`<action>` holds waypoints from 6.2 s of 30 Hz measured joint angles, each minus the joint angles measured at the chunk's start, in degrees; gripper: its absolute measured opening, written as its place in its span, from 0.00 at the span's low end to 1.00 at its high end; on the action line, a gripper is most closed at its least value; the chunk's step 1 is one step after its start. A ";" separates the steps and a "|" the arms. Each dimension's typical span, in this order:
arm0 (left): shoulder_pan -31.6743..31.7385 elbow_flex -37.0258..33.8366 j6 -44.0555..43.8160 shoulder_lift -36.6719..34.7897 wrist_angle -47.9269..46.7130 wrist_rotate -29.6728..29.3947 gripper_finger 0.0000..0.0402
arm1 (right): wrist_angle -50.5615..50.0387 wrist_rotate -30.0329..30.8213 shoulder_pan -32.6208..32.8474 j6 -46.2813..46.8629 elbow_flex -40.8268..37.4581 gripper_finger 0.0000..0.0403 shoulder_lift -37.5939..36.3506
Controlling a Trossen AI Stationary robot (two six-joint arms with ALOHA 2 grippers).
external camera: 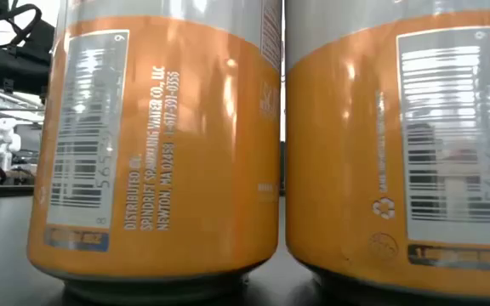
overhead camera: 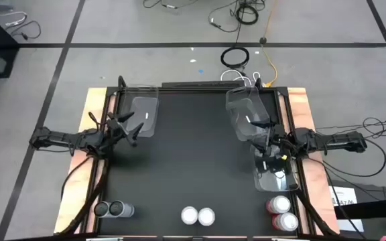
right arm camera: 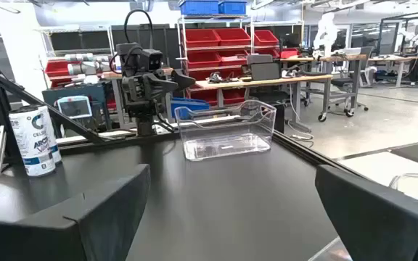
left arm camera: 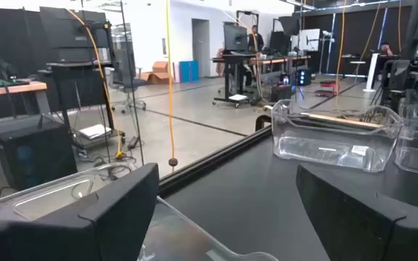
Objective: Sort soda cans
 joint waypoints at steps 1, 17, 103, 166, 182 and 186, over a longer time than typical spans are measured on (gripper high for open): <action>0.02 0.00 0.00 0.00 0.00 0.00 0.84 | 0.00 0.00 -0.01 0.01 0.00 0.95 0.02; 0.00 -0.02 0.00 0.00 0.00 0.00 0.84 | 0.00 0.00 0.00 -0.01 0.00 0.95 0.02; 0.00 -0.02 0.00 0.00 0.00 0.00 0.84 | 0.00 0.00 -0.01 0.01 0.00 0.95 0.02; 0.01 -0.01 0.00 0.00 0.00 0.00 0.84 | 0.04 -0.02 0.01 2.89 0.00 0.95 0.02; 0.00 -0.02 0.00 0.00 0.00 0.00 0.84 | 1.35 0.00 0.01 3.42 0.00 0.95 0.00; 0.01 -0.02 0.00 0.00 0.00 0.00 0.84 | 1.35 0.02 0.00 3.42 0.00 0.95 0.00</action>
